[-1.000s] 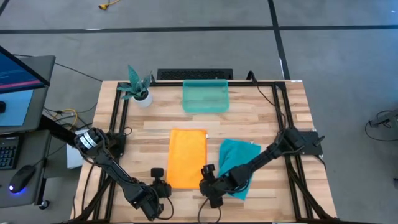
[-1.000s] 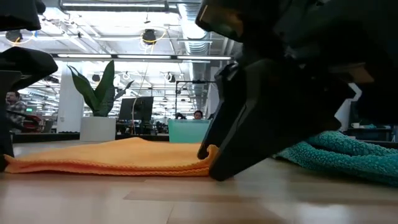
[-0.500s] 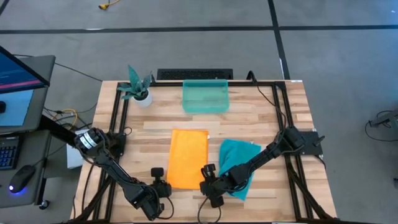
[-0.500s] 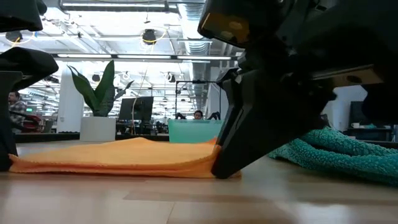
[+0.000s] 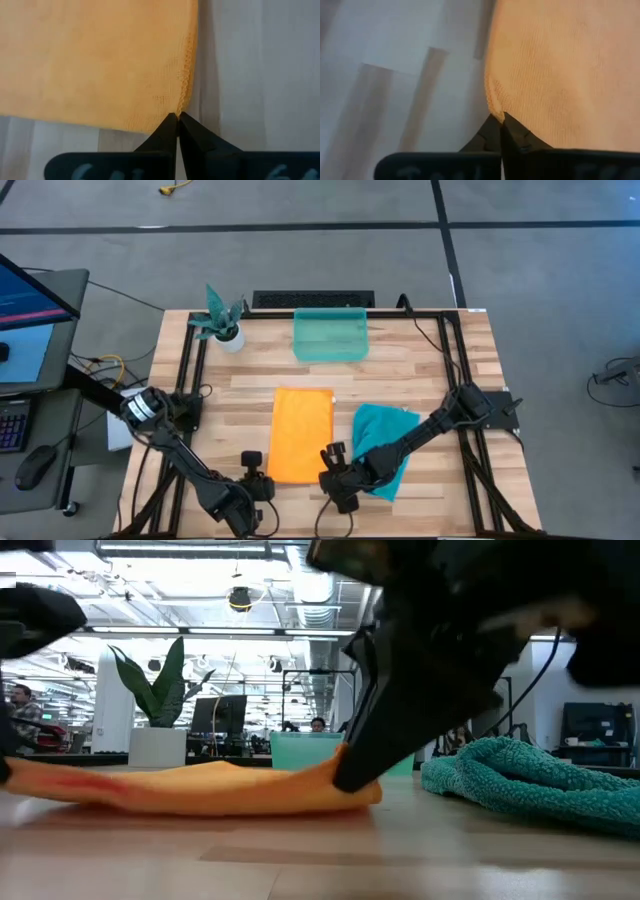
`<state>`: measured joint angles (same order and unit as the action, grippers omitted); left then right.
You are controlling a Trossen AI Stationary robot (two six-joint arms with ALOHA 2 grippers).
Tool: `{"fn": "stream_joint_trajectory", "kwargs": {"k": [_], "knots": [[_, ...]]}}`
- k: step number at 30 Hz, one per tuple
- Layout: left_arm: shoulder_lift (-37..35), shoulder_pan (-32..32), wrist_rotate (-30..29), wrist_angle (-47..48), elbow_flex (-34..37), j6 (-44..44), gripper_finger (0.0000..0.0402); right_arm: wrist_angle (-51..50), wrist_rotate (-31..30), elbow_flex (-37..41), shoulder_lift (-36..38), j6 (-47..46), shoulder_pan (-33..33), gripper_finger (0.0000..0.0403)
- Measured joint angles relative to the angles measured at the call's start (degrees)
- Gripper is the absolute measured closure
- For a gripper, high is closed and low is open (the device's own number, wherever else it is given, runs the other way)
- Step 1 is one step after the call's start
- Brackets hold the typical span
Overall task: Roll microfiber towels into tight, uniform cylinder then place into a basket
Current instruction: Roll the yellow microfiber cloth
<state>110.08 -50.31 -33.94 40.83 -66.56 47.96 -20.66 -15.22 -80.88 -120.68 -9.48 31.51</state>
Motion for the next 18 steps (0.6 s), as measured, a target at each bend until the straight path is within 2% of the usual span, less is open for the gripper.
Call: {"fn": "stream_joint_trajectory", "kwargs": {"k": [5,14,18], "knots": [[-0.1,-1.4,-1.5,4.3,-3.8,1.4,0.0401,-4.0,-1.8,-3.8,0.0,0.0,1.6,0.0385],[-0.1,-3.7,-4.4,15.0,-11.7,6.4,0.0401,-10.3,-3.7,-10.8,0.0,0.0,4.5,0.0392],[-0.2,-4.6,-5.1,20.7,-15.1,10.7,0.0401,-13.8,-7.8,-13.8,0.0,-0.1,6.1,0.0389]]}}
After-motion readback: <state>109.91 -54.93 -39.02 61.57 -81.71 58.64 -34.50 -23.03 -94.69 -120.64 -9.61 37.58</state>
